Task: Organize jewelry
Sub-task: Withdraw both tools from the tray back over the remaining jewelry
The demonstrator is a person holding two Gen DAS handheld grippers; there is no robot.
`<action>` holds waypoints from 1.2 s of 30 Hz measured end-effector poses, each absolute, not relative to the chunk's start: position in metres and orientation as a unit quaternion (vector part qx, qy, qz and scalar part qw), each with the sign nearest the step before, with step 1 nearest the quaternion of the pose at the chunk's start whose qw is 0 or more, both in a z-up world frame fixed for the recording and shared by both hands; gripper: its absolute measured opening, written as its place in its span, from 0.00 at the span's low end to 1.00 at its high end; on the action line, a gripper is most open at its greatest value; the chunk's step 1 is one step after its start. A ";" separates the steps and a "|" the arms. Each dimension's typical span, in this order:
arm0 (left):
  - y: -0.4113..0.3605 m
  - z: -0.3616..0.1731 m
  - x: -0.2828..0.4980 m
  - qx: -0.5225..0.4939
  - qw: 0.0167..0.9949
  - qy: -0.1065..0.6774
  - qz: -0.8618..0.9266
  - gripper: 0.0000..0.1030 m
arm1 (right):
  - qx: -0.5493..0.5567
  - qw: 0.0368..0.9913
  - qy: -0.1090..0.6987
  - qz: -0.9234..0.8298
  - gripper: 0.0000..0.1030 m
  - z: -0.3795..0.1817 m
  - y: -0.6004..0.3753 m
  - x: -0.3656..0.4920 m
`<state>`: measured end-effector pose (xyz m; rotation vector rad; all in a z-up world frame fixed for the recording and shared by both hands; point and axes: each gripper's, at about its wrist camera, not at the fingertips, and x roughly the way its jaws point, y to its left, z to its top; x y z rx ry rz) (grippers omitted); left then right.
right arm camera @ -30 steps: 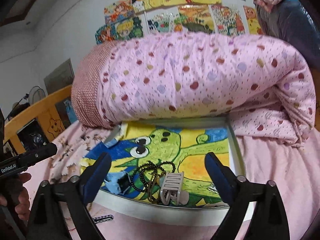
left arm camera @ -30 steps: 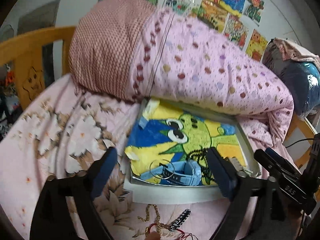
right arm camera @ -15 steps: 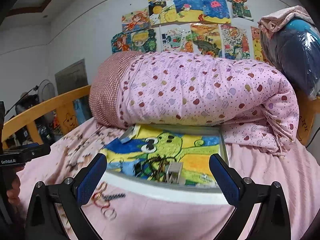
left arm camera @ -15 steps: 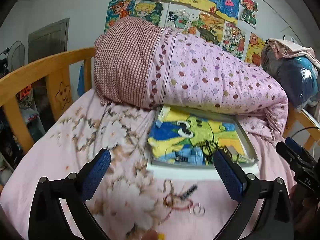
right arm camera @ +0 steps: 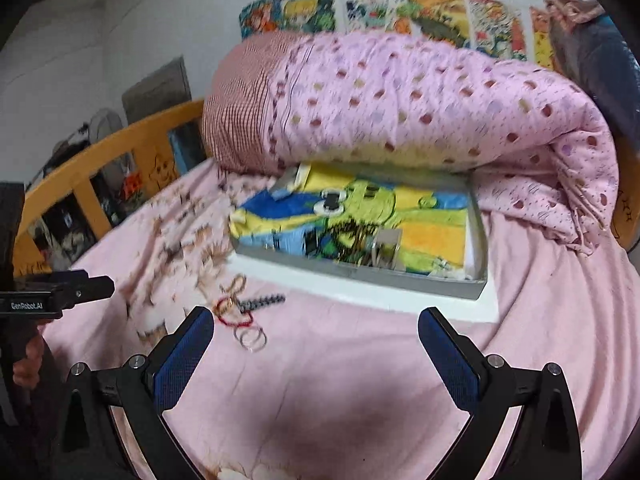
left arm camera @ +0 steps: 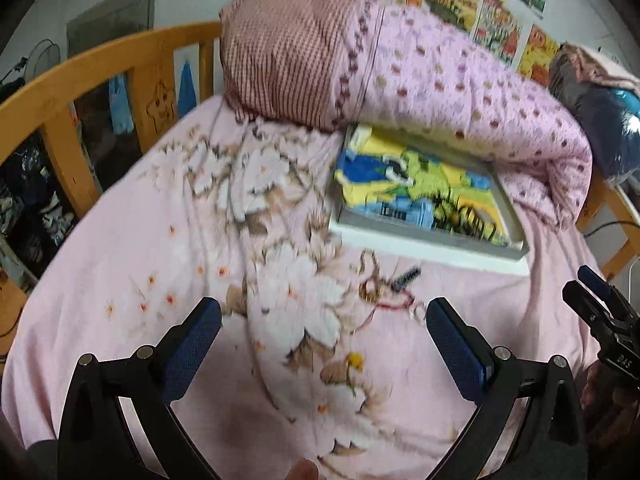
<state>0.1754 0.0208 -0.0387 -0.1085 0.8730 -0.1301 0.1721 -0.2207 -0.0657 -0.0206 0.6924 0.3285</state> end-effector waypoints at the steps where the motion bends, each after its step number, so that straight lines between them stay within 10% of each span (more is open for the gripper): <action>1: 0.019 -0.043 0.177 -0.051 0.898 0.433 -0.064 0.97 | -0.012 0.923 0.347 0.163 1.00 -0.070 -0.219 0.174; 36: 0.024 -0.090 0.219 -0.135 0.821 0.548 -0.088 0.97 | 0.002 0.861 0.473 0.187 1.00 -0.117 -0.208 0.209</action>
